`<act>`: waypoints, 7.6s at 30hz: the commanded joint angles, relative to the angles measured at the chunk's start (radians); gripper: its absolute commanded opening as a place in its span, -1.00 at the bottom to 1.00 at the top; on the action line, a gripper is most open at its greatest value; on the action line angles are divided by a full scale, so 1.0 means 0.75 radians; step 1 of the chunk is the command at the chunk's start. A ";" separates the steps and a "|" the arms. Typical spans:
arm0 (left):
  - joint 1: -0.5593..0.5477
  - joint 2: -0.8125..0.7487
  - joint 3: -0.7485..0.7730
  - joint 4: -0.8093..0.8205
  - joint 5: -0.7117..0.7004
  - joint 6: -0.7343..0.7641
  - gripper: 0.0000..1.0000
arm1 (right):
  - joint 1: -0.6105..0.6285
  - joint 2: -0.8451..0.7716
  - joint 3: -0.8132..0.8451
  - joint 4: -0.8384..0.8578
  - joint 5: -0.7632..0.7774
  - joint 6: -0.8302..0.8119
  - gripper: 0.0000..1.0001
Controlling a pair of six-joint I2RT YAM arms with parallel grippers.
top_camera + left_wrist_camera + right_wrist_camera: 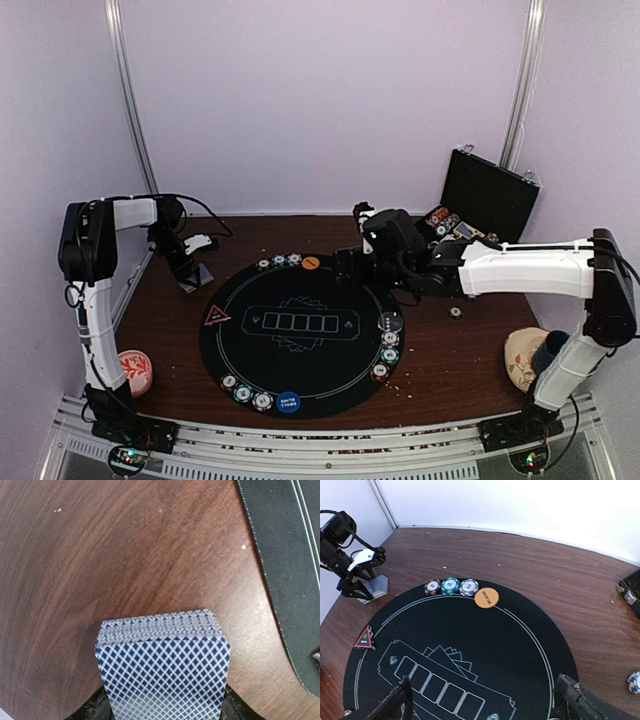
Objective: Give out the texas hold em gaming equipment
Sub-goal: Pick up the poker card from the corner of the board, then pass from the left arm to the right, then adjust the poker card on the poker table mat.
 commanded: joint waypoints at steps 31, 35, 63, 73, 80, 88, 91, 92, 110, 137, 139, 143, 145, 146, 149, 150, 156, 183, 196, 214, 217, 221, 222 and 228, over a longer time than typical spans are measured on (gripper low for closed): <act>0.007 -0.059 -0.175 0.021 0.007 0.023 0.70 | 0.100 0.386 0.446 -0.088 -0.044 -0.003 1.00; 0.006 -0.038 -0.171 0.022 -0.042 0.017 0.70 | 0.100 0.376 0.426 -0.085 -0.037 -0.001 1.00; -0.039 0.023 -0.218 0.039 -0.187 0.027 -0.34 | 0.099 0.393 0.440 -0.080 -0.033 -0.033 0.99; -0.039 -0.057 -0.148 0.068 -0.116 -0.018 -0.72 | 0.108 0.478 0.577 -0.130 -0.090 -0.032 0.99; -0.039 -0.067 -0.160 0.073 -0.102 -0.015 -0.83 | 0.112 0.498 0.611 -0.137 -0.100 -0.034 0.99; -0.040 -0.103 -0.149 0.073 -0.071 -0.015 -0.91 | 0.117 0.530 0.656 -0.136 -0.138 -0.028 1.00; -0.038 -0.110 -0.152 0.073 -0.076 -0.015 -0.92 | 0.125 0.549 0.692 -0.150 -0.145 -0.029 1.00; -0.037 -0.116 -0.154 0.073 -0.075 -0.015 -0.93 | 0.126 0.552 0.697 -0.153 -0.145 -0.031 1.00; -0.037 -0.213 -0.153 0.073 0.014 -0.002 -1.00 | 0.130 0.715 0.850 -0.095 -0.367 0.095 1.00; -0.299 -0.657 -0.524 0.032 0.090 0.092 -1.00 | 0.028 1.013 0.692 0.764 -0.873 0.829 0.81; -0.321 -0.677 -0.537 0.024 0.084 0.092 -1.00 | 0.025 1.038 0.686 0.810 -0.897 0.862 0.79; -0.366 -0.712 -0.572 0.017 0.066 0.092 -1.00 | 0.022 1.090 0.694 0.883 -0.941 0.909 0.73; -0.385 -0.717 -0.578 0.012 0.060 0.086 -1.00 | 0.022 1.106 0.702 0.908 -0.964 0.923 0.72; -0.392 -0.719 -0.580 0.011 0.055 0.084 -1.00 | 0.022 1.114 0.706 0.919 -0.975 0.932 0.72; -0.413 -0.719 -0.588 0.006 0.047 0.082 -1.00 | 0.022 1.134 0.728 0.925 -1.008 0.944 0.68; -0.419 -0.719 -0.591 0.002 0.048 0.083 -1.00 | 0.023 1.140 0.734 0.926 -1.018 0.944 0.67; -0.466 -0.720 -0.610 0.003 0.034 0.072 -1.00 | 0.025 1.158 0.751 0.928 -1.050 0.943 0.64; -0.534 -0.717 -0.619 0.015 0.016 0.047 -1.00 | 0.061 1.313 0.947 0.874 -1.191 0.962 0.09; -0.536 -0.748 -0.648 0.053 0.022 0.046 0.62 | 0.051 1.301 0.900 0.954 -1.226 1.011 -1.00; -0.321 -0.918 -0.624 0.250 0.363 -0.208 0.96 | -0.019 0.858 0.646 0.564 -1.071 0.653 -1.00; -0.234 -0.950 -0.658 0.360 0.386 -0.302 0.96 | -0.033 0.756 0.714 0.190 -0.998 0.463 -1.00; -0.092 -0.975 -0.725 0.456 0.440 -0.420 0.96 | -0.033 0.674 0.884 -0.299 -0.867 0.190 -1.00; -0.072 -0.981 -0.759 0.476 0.445 -0.439 0.96 | -0.032 0.664 0.946 -0.401 -0.826 0.132 -1.00; -0.018 -1.088 -0.940 0.626 0.395 -0.553 0.96 | -0.002 0.672 1.199 -0.956 -0.552 -0.133 -1.00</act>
